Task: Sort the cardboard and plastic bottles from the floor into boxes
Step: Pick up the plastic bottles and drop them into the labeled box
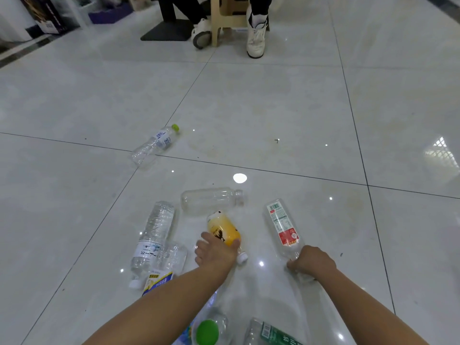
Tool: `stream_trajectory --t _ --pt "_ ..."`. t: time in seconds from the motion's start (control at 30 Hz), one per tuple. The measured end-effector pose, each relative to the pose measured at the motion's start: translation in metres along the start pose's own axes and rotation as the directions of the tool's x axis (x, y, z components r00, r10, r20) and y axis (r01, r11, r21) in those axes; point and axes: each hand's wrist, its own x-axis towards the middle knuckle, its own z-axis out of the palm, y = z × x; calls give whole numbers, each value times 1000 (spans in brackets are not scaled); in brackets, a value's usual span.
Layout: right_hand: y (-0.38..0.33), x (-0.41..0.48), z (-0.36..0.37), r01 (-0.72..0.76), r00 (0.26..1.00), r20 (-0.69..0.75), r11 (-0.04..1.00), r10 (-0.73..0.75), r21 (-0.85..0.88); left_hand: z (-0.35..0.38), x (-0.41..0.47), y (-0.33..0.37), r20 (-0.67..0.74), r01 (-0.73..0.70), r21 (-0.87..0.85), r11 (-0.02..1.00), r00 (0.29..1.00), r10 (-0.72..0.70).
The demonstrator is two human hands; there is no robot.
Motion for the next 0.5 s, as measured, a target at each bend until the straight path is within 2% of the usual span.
stream_trajectory --t 0.07,0.13,0.27,0.4,0.5 --pt "-1 -1 2 2 1000 16 999 -3 45 9 8 -8 180 89 -38 995 980 -81" --pt "-2 -2 3 -16 998 61 992 8 123 14 18 -12 302 120 -122 985 950 -78" --pt "-6 -3 8 -113 984 173 898 41 426 14 23 -2 339 95 -192 977 941 -25" --pt "-7 -3 9 -198 969 240 759 56 621 14 19 6 401 45 -215 976 915 46" --pt "-1 -6 3 -282 954 286 602 93 747 12 9 18 418 -33 -188 982 902 110"
